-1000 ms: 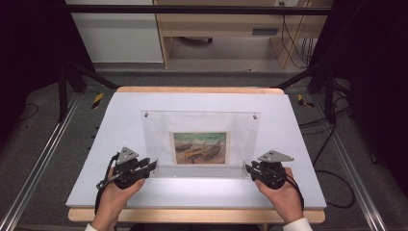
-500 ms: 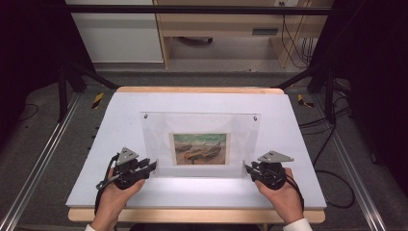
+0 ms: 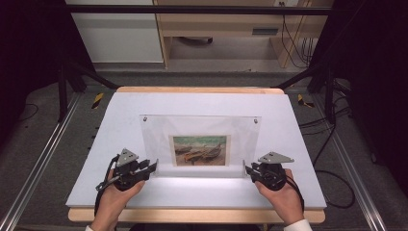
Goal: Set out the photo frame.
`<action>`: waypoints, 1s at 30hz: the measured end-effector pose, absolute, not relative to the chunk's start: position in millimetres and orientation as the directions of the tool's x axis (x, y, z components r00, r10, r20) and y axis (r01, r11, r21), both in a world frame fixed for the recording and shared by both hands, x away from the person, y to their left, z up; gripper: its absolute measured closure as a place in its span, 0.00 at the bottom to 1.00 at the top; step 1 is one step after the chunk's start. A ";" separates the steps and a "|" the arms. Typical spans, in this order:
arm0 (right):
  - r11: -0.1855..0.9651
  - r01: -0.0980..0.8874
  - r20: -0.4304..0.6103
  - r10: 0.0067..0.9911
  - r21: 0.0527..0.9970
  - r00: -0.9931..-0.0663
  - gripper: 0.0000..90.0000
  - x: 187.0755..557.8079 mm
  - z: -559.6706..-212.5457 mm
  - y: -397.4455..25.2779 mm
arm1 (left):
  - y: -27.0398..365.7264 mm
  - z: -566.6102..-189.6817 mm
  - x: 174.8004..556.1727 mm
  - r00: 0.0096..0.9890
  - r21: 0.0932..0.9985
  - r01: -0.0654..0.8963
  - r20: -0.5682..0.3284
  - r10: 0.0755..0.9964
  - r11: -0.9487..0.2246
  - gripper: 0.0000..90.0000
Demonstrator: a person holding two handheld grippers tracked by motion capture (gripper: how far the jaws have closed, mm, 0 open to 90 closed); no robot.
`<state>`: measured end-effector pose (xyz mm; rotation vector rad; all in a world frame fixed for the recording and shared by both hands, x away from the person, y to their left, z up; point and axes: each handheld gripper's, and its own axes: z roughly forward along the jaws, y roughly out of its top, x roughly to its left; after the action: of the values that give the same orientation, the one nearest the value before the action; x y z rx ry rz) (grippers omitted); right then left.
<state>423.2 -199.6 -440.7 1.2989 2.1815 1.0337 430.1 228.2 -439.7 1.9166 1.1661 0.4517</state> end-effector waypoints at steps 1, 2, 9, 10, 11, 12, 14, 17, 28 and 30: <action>0.298 0.574 0.029 0.870 0.763 -0.492 0.78 423.3 -440.9 -199.7 | 228.1 -439.7 430.0 0.505 0.797 0.559 -0.109 0.856 -0.228 0.72; 0.296 0.575 0.032 0.871 0.763 -0.491 0.78 423.1 -441.0 -199.7 | 228.0 -439.5 429.9 0.506 0.796 0.559 -0.107 0.856 -0.231 0.72; 0.294 0.580 0.039 0.870 0.759 -0.491 0.78 421.8 -441.6 -199.5 | 228.5 -441.1 428.3 0.510 0.797 0.557 -0.107 0.853 -0.233 0.72; 0.293 0.581 0.039 0.871 0.760 -0.490 0.78 421.6 -441.8 -199.3 | 228.3 -441.0 428.0 0.511 0.797 0.556 -0.104 0.853 -0.236 0.72; 0.297 0.580 0.037 0.869 0.759 -0.494 0.78 421.4 -442.0 -199.6 | 228.1 -441.0 427.8 0.512 0.796 0.556 -0.101 0.853 -0.240 0.72; 0.296 0.580 0.039 0.868 0.759 -0.494 0.78 421.1 -442.2 -199.7 | 228.0 -440.7 427.6 0.513 0.795 0.556 -0.097 0.853 -0.244 0.71; 0.290 0.582 0.043 0.870 0.760 -0.491 0.78 420.6 -442.4 -199.5 | 228.0 -440.5 427.5 0.512 0.795 0.556 -0.097 0.853 -0.243 0.71; 0.290 0.582 0.044 0.870 0.760 -0.491 0.78 420.6 -442.4 -199.5 | 228.2 -440.5 427.6 0.513 0.796 0.555 -0.099 0.852 -0.242 0.72; 0.293 0.575 0.041 0.868 0.764 -0.496 0.78 420.3 -442.7 -199.7 | 229.0 -440.8 426.4 0.520 0.800 0.545 -0.090 0.849 -0.249 0.72; 0.293 0.575 0.041 0.867 0.764 -0.496 0.78 420.3 -442.7 -199.7 | 229.3 -441.0 426.6 0.523 0.802 0.542 -0.089 0.848 -0.251 0.72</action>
<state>420.3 -199.7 -442.7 1.2954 2.1859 1.0477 426.6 229.3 -441.0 1.9341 1.1364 0.4650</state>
